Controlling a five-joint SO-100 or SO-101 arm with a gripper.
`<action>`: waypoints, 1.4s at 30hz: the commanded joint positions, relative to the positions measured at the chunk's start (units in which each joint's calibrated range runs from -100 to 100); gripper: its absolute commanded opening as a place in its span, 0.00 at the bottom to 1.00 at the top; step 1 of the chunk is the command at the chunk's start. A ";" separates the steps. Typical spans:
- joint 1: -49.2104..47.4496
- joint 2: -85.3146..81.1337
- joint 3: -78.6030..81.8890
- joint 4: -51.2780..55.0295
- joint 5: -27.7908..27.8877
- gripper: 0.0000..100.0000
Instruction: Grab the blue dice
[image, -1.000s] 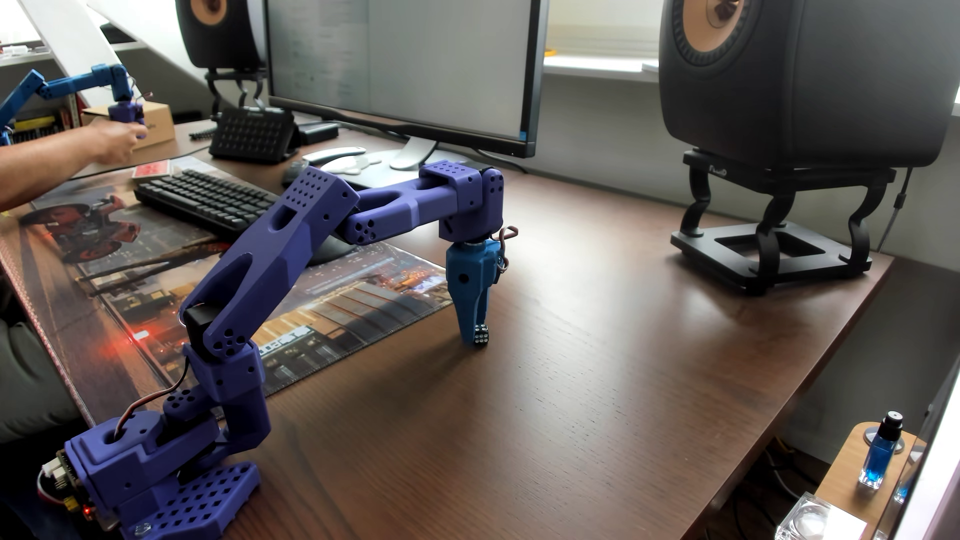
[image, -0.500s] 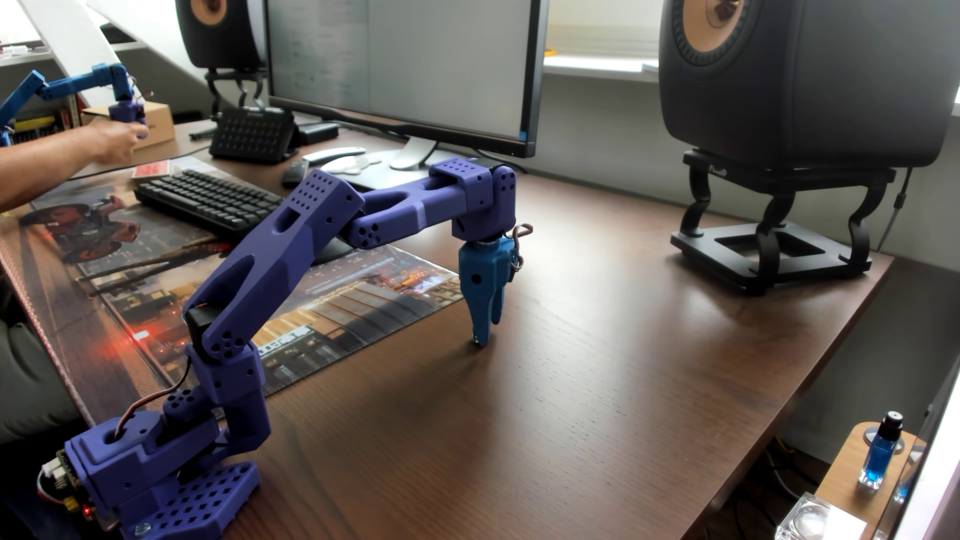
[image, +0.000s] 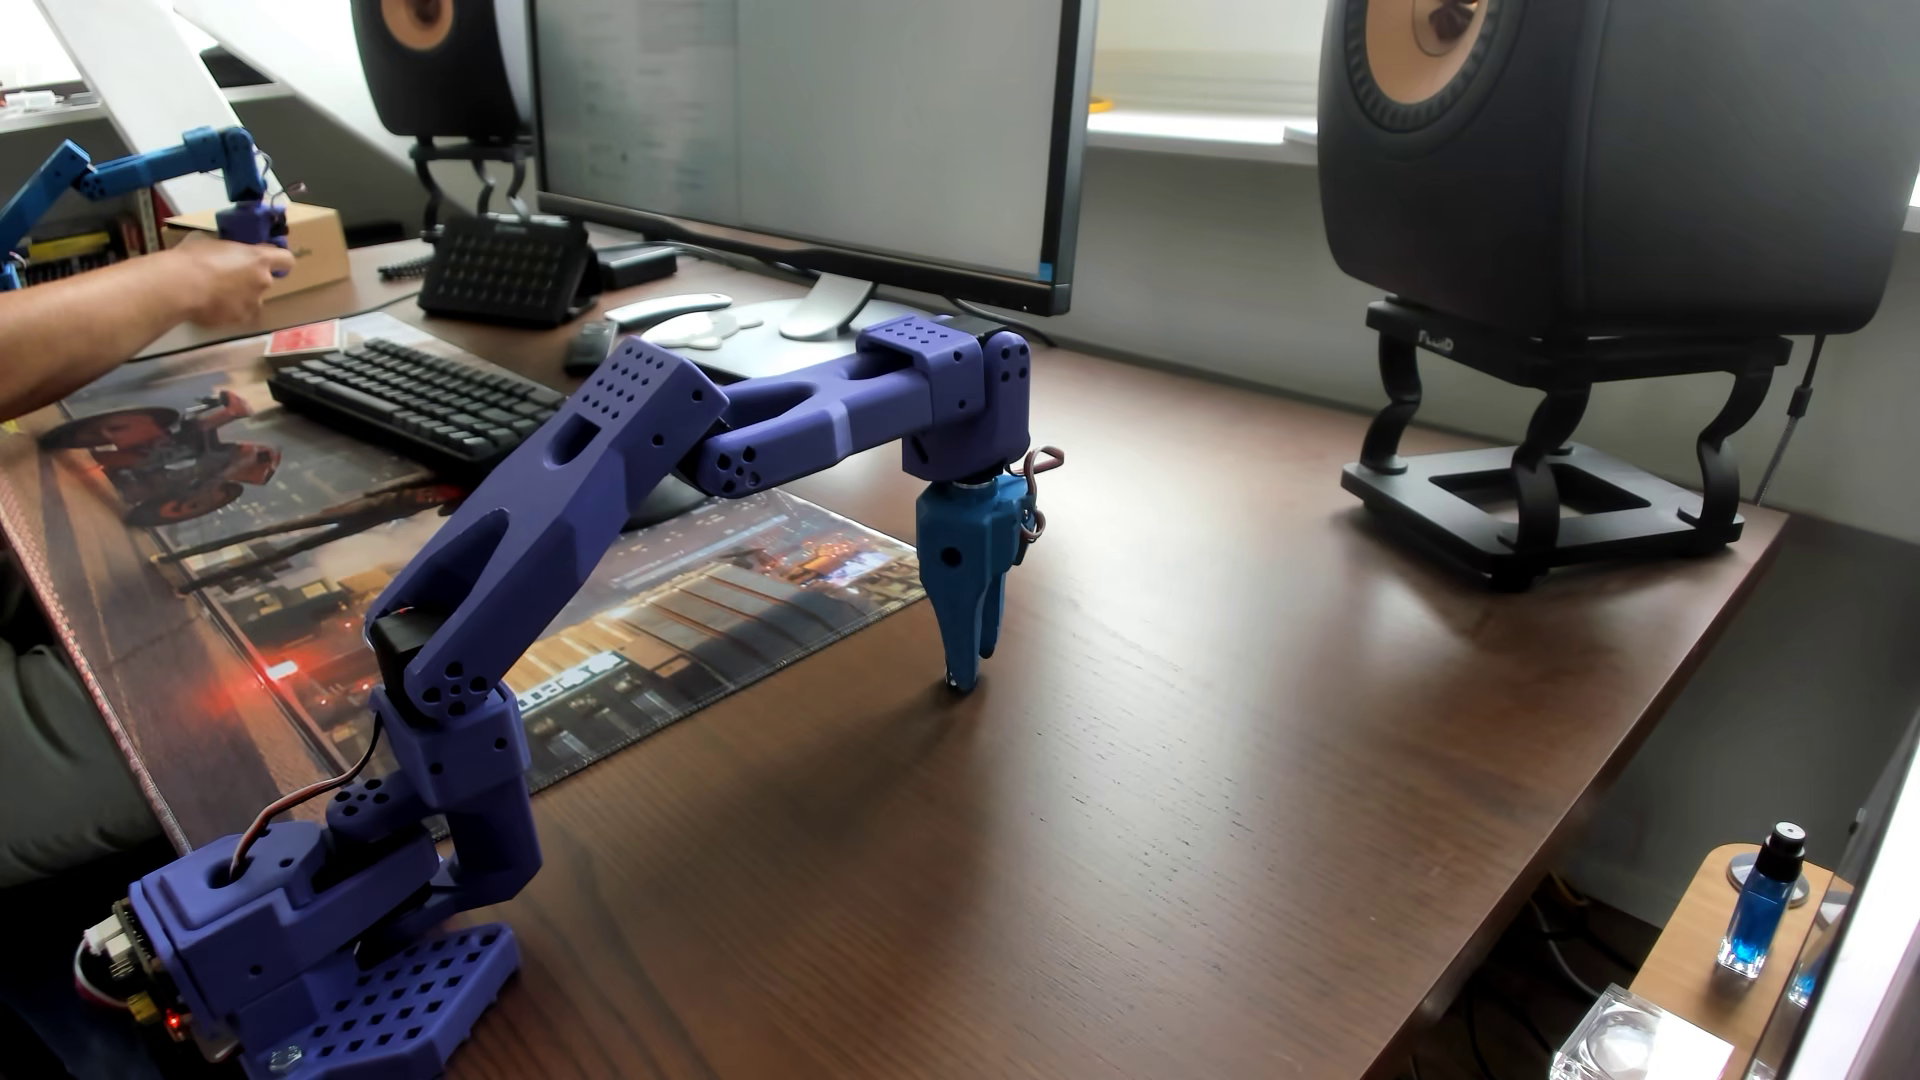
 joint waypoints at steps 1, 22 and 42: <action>-2.04 -2.07 -3.05 1.58 -0.86 0.18; -0.81 -1.98 -2.96 1.41 -0.50 0.17; -0.89 -1.82 -3.33 1.41 -0.71 0.02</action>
